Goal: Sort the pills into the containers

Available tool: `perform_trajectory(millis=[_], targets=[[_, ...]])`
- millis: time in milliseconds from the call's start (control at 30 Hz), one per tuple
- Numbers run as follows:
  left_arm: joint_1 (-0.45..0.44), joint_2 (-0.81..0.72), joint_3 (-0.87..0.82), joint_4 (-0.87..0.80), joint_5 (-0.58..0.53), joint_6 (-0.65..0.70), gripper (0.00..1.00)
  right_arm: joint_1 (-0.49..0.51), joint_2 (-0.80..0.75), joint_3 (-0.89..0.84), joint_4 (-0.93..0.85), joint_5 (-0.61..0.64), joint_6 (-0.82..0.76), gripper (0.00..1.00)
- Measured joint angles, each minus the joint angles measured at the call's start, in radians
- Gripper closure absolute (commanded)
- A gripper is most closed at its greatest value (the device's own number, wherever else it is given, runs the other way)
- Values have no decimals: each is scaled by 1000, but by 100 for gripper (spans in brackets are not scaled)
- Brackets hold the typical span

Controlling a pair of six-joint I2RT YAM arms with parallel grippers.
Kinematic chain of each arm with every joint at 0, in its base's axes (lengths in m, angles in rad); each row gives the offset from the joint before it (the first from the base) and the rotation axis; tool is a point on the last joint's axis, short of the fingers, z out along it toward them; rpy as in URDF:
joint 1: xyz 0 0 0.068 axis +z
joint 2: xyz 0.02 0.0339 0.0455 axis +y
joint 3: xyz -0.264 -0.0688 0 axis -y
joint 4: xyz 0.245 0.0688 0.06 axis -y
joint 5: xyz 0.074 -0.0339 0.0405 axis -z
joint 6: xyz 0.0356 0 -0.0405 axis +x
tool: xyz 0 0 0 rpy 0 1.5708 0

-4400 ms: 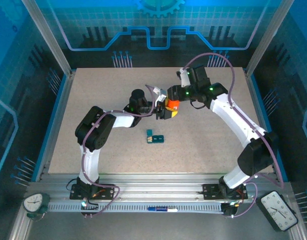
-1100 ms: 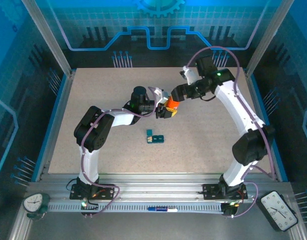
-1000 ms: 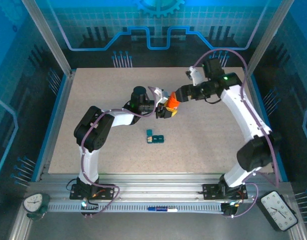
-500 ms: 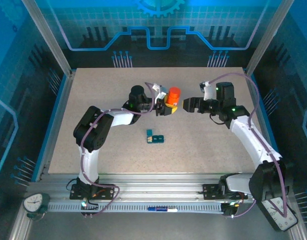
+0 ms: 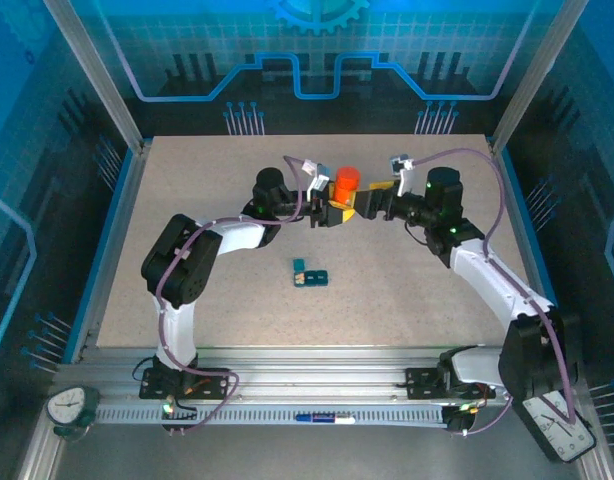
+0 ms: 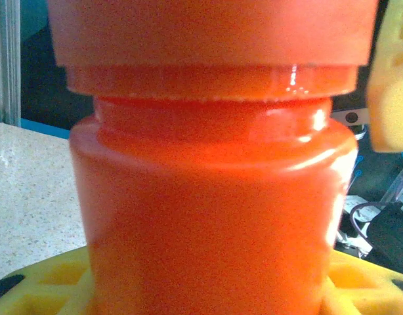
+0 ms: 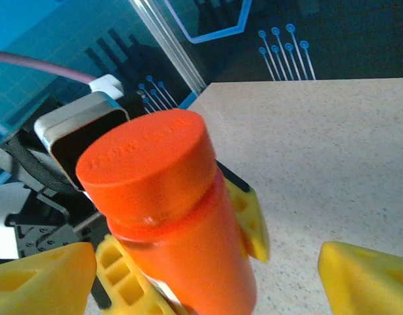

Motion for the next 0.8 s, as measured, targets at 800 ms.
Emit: perform_trajectory(millis=[800], targets=[[-4, -3, 25, -10, 25, -52, 100, 57, 108, 9, 119, -23, 28, 34]])
